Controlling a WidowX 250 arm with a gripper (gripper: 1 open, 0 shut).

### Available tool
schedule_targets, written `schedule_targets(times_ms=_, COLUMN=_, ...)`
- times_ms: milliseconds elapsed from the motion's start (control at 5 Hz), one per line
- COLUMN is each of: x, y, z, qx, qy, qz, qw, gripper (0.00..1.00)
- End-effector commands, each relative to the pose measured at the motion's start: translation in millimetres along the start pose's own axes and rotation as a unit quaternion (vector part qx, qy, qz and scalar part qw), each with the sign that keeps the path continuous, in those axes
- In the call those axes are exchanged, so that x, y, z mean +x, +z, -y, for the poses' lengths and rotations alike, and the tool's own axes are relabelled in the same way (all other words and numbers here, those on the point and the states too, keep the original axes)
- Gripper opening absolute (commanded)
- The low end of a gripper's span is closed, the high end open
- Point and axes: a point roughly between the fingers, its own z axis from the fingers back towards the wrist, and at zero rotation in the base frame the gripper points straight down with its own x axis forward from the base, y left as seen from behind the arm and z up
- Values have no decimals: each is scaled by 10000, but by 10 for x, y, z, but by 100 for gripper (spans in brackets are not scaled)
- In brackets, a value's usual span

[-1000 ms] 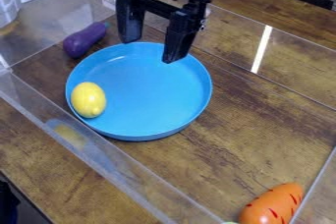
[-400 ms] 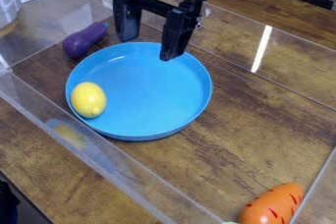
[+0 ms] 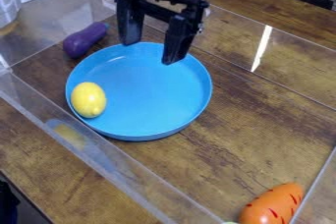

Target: Put the carrot on the blue tray

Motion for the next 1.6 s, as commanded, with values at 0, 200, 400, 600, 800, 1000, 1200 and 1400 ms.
schedule_targets(times_ms=0, x=66, y=142, z=1, qx=14, qy=-29, qz=226, qw=9997, gripper=100)
schedule_targets(times_ms=200, x=55, y=140, z=-13, qx=-3, qy=-19, qz=201, qw=9998, gripper=100)
schedule_targets(times_ms=400, x=34, y=124, z=-16, qx=-36, qy=-9, qz=176, qw=9998, gripper=100)
schedule_targets(times_ms=600, x=9, y=111, z=-18, qx=-65, qy=-2, qz=152, qw=9999, gripper=100)
schedule_targets(times_ms=800, x=-13, y=100, z=-26, qx=-82, qy=3, qz=118, qw=9999, gripper=100)
schedule_targets(times_ms=1000, x=-32, y=106, z=-44, qx=-86, qy=17, qz=81, qw=9999, gripper=100)
schedule_targets(times_ms=1200, x=-48, y=128, z=-58, qx=-52, qy=22, qz=44, qw=10000, gripper=100)
schedule_targets(times_ms=1400, x=-51, y=151, z=-70, qx=-36, qy=46, qz=24, qw=10000, gripper=100)
